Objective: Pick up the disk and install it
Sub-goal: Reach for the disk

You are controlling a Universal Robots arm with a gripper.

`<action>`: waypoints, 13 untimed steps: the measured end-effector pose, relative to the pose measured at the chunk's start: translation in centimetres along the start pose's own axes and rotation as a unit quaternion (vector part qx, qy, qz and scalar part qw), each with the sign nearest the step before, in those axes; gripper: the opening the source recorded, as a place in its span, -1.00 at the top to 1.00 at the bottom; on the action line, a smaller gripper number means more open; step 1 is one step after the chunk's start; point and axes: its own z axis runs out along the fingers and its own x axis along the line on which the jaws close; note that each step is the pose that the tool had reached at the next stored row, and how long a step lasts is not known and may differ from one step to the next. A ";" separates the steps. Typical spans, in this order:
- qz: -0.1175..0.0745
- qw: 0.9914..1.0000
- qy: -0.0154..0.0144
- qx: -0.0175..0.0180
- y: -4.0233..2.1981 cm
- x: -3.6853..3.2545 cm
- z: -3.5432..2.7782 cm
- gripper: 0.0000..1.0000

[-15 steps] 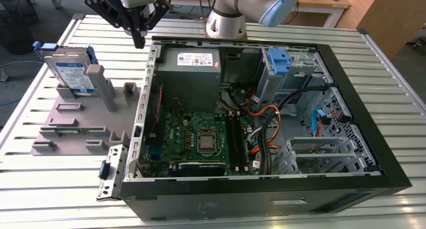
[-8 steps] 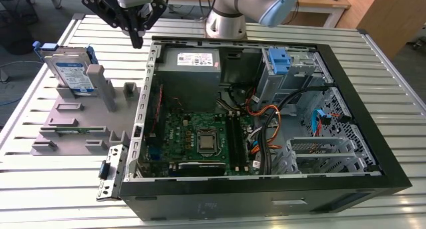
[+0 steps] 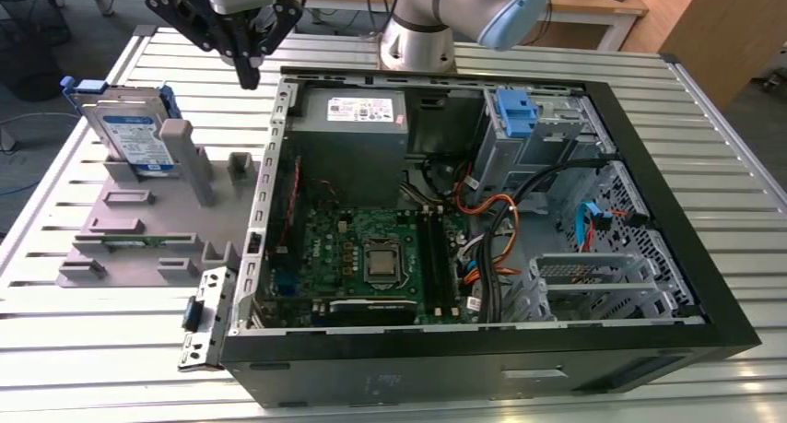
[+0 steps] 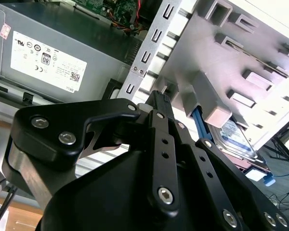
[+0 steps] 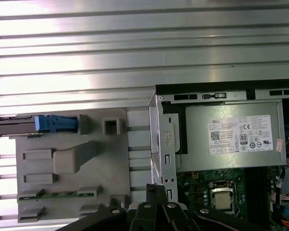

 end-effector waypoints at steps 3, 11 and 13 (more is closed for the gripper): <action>0.000 1.000 0.000 0.000 -0.02 0.34 -0.01 0.79; 0.000 1.000 0.000 0.000 -0.09 1.18 -0.03 0.79; 0.000 1.000 0.000 0.000 -0.11 1.39 -0.04 0.79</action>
